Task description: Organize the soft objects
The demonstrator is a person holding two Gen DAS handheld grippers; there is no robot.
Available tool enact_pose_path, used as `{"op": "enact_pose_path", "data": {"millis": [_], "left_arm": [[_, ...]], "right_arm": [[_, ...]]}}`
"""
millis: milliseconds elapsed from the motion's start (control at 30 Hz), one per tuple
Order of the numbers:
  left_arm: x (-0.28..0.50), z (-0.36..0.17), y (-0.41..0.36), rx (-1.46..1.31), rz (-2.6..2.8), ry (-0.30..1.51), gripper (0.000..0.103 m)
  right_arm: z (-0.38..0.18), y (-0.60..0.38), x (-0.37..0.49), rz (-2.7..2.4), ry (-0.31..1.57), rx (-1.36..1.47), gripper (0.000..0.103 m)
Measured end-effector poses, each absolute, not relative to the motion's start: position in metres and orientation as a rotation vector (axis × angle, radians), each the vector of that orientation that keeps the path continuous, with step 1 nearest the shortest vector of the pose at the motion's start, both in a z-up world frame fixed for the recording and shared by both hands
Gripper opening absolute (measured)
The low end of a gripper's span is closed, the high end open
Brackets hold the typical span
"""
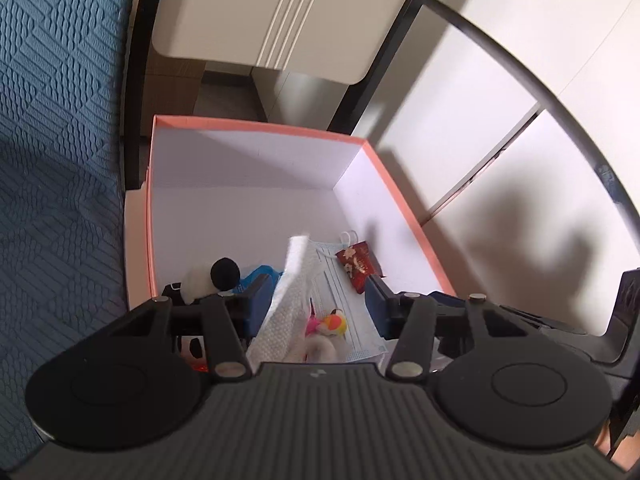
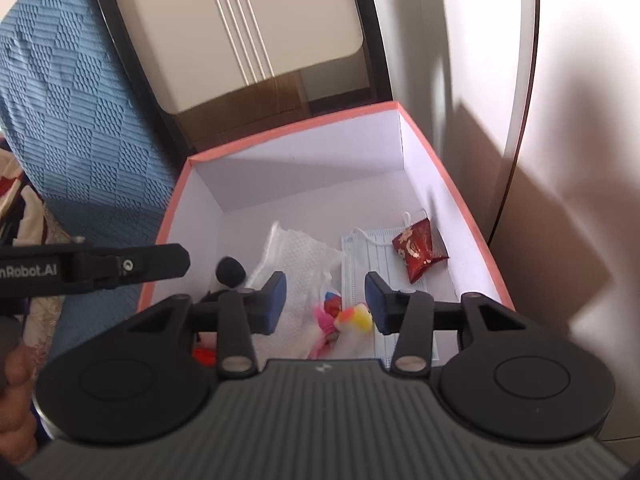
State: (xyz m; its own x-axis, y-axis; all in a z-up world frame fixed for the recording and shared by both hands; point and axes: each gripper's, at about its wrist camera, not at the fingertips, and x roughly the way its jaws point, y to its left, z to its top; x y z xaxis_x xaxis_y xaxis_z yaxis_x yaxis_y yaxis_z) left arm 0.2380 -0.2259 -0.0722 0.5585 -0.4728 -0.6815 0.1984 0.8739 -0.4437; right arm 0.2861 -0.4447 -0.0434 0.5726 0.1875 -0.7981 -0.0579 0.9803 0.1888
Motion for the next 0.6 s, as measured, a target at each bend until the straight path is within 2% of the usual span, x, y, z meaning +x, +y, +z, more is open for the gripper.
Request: {"op": "enact_pose_path", "data": {"millis": [367, 600], "left_arm": [[0.199, 0.007, -0.198, -0.301, -0.405, 0.708, 0.057], [0.164, 0.049, -0.174, -0.275, -0.388, 0.595, 0.057]], "right_arm": [[0.04, -0.42, 0.262, 0.189, 0.756, 0.126, 0.046], [0.072, -0.402, 0.231, 0.213, 0.684, 0.109, 0.046]]}}
